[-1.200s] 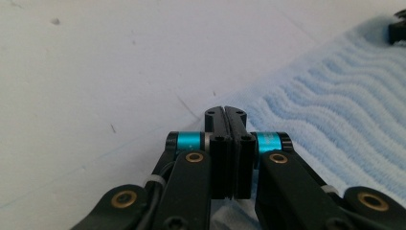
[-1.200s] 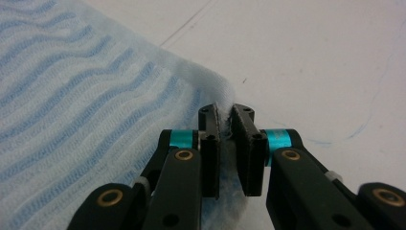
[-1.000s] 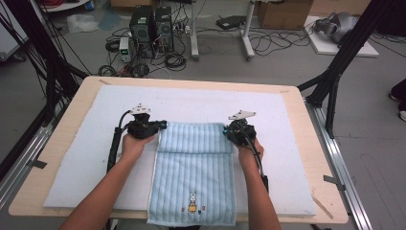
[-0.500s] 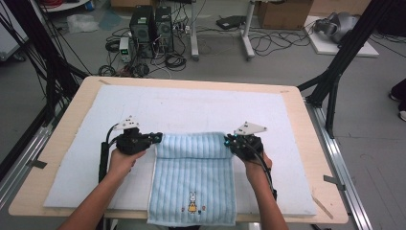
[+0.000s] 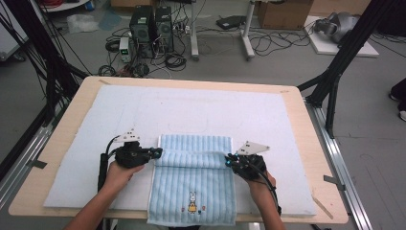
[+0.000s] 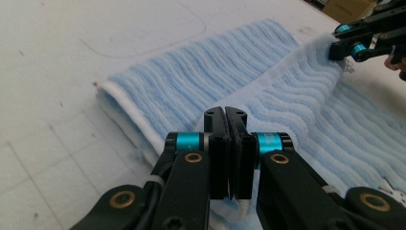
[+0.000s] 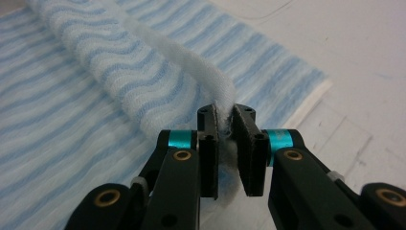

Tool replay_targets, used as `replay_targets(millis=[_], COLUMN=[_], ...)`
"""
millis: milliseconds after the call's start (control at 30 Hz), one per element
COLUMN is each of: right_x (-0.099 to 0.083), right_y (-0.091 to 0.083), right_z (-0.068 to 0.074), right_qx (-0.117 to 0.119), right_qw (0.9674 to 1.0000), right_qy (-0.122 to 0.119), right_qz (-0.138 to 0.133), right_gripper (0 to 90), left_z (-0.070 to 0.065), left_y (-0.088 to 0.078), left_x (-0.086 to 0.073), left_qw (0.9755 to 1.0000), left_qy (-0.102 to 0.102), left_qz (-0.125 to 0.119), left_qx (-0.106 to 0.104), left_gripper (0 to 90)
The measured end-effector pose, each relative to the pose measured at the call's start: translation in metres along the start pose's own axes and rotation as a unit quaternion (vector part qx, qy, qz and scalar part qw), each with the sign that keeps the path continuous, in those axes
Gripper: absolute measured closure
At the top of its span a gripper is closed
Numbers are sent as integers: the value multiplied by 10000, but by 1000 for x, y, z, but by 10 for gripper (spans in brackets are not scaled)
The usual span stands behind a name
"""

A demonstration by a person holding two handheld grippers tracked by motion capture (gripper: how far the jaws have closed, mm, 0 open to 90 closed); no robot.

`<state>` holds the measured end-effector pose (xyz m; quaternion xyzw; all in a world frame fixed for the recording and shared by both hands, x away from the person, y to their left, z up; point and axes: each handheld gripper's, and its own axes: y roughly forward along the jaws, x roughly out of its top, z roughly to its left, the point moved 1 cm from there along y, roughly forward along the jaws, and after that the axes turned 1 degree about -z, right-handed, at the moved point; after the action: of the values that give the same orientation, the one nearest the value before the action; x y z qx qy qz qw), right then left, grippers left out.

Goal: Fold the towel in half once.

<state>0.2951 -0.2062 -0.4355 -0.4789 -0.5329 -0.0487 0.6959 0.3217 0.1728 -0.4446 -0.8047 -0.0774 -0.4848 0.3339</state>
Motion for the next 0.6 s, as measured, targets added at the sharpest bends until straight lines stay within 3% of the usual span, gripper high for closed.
replay_targets(millis=[200, 300, 367, 467, 533, 600], right_x=[-14, -19, -21, -16, -9, -1], right_y=[-13, -19, -24, -35, -38, -33], right_z=[13, 16, 17, 8, 1, -10], right_qx=[216, 293, 327, 330, 151, -125], right_qw=[9997, 9995, 9994, 9976, 9969, 9971], right_qy=[-76, -68, 27, 349, 449, 519], right_qz=[43, 36, -53, -491, -625, -533], right_gripper=[805, 761, 693, 639, 637, 644], left_z=[-13, -14, -9, 6, 15, 26], left_y=[-7, -11, -15, -18, -16, -9], left_x=[-9, -8, -2, 11, 16, 19], left_qw=[9998, 9998, 9997, 9975, 9962, 9948], left_qy=[101, 6, -53, -404, -476, -599], left_qz=[95, -12, -237, -553, -601, -524], left_qx=[-169, -173, -38, 199, 422, 631], left_gripper=[866, 770, 642, 543, 534, 522])
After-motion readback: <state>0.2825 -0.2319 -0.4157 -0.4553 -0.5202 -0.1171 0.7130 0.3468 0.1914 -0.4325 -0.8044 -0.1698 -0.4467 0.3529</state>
